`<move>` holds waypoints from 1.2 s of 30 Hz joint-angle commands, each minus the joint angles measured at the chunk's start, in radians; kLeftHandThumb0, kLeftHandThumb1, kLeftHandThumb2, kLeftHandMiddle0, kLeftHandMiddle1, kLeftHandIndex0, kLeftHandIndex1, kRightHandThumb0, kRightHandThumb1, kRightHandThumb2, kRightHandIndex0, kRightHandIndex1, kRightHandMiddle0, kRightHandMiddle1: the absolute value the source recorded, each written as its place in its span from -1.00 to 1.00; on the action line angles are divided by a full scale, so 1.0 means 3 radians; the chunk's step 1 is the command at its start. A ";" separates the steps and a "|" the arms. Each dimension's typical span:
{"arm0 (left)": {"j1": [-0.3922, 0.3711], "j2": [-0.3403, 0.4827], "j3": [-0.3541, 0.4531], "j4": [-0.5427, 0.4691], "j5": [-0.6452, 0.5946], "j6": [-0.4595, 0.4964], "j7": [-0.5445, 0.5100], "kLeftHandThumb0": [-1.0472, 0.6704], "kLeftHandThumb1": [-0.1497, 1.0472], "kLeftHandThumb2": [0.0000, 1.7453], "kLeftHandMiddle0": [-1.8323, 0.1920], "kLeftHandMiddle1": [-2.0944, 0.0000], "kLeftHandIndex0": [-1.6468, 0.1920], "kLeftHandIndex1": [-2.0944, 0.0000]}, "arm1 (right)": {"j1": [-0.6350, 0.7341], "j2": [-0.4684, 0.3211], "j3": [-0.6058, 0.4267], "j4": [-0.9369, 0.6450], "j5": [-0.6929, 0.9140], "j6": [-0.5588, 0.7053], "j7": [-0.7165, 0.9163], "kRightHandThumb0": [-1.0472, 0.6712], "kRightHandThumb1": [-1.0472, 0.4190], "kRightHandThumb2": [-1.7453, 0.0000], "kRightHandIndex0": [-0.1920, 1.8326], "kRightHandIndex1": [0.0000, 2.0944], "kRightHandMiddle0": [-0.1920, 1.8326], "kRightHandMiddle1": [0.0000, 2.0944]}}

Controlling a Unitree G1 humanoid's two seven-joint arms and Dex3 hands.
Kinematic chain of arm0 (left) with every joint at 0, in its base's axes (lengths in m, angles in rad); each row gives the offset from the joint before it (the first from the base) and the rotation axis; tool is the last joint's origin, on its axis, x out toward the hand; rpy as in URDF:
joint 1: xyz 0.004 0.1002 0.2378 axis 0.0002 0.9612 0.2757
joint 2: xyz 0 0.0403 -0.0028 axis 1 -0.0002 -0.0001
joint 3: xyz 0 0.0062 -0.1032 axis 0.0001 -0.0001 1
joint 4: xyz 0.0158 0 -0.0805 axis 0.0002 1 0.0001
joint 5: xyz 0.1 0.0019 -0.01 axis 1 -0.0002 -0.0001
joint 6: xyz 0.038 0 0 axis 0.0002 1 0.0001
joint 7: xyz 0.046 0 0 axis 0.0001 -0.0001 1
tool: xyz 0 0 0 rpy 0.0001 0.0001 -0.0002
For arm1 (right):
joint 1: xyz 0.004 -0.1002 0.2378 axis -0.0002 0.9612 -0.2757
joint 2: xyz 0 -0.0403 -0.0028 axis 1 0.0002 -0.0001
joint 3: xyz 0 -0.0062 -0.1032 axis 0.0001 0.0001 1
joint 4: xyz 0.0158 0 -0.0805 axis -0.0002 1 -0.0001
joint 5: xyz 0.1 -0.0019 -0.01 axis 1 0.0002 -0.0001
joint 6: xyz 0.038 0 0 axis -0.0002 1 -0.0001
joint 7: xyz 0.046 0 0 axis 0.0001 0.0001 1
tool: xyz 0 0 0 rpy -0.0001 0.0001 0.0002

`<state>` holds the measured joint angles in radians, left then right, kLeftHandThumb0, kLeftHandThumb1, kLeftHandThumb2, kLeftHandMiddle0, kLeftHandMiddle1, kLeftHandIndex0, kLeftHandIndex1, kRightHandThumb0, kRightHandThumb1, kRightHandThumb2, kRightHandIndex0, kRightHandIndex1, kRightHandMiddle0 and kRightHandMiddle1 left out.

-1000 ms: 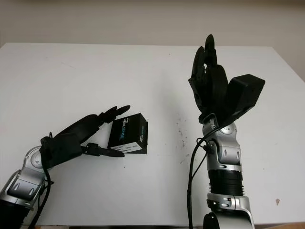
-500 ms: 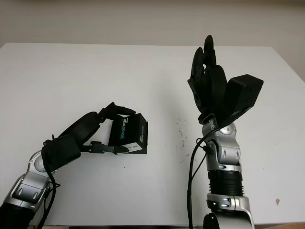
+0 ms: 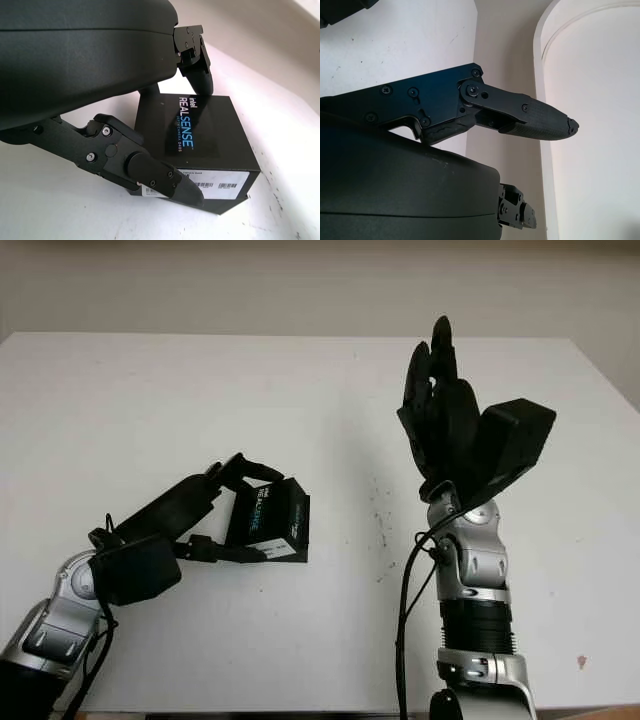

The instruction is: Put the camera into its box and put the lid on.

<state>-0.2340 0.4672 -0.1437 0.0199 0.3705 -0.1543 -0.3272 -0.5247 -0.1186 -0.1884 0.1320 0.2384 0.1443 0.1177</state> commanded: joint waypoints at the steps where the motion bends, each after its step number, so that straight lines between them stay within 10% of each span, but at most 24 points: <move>1: 0.0049 -0.0028 -0.0043 0.0073 0.0082 -0.0027 0.0112 -0.02 0.74 -0.91 0.63 -0.34 0.73 -0.17 | 0.0000 -0.0024 0.0003 -0.0098 0.0003 -0.0009 0.0004 -0.64 -1.00 0.24 -1.00 -1.00 -1.00 -1.00; 10: -0.0022 -0.0045 -0.0025 -0.0023 0.0123 0.0090 0.0185 0.09 0.94 -0.94 0.56 -0.63 0.58 -0.39 | 0.0002 0.0003 0.0015 -0.0091 0.0020 -0.0021 -0.0014 -0.65 -1.00 0.28 -1.00 -1.00 -1.00 -1.00; 36: -0.0486 -0.0006 0.0156 -0.0884 -0.0491 0.1139 -0.0435 0.07 0.85 -0.94 0.39 -0.48 0.47 -0.41 | 0.0049 0.0050 0.0083 -0.0055 -0.0036 -0.0048 -0.0044 -0.65 -1.00 0.25 -1.00 -1.00 -1.00 -1.00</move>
<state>-0.3534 0.4576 -0.1045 -0.2290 0.2274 0.1864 -0.4525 -0.5143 -0.1045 -0.1651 0.1211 0.2283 0.1449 0.1019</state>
